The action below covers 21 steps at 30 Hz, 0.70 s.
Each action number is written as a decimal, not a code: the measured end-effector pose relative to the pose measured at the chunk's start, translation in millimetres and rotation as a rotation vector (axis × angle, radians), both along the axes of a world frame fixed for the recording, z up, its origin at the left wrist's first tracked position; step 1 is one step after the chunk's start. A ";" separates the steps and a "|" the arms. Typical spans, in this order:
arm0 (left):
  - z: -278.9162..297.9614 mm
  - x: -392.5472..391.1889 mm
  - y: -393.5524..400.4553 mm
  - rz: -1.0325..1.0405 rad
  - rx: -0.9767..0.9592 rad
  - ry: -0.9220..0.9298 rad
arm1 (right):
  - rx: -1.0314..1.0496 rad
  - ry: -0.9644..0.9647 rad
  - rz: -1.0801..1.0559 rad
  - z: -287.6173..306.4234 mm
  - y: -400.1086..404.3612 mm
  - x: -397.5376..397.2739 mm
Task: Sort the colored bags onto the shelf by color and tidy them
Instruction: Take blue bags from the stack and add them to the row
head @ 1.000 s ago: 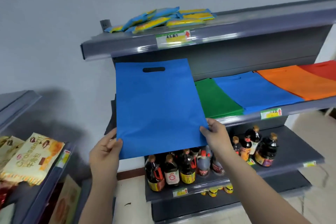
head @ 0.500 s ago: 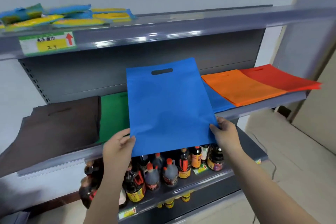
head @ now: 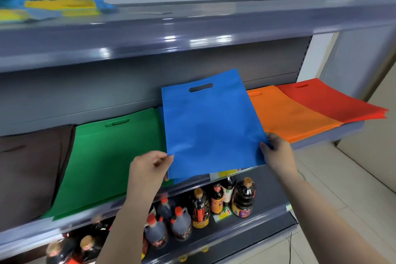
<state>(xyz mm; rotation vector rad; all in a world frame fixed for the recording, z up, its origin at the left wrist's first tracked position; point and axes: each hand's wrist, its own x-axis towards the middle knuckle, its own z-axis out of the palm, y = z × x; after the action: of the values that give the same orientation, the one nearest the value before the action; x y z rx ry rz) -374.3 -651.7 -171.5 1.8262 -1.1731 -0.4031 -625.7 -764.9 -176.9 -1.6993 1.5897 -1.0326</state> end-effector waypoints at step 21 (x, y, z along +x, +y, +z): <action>-2.4 -35.4 -63.4 0.385 0.335 -0.445 | -0.291 0.810 0.522 21.6 -129.7 15.3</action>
<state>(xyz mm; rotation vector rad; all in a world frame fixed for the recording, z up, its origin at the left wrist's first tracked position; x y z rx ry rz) -409.8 -715.1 -174.0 2.4640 -1.0440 0.0400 -610.4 -894.6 -155.3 -2.7680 1.3020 -0.3135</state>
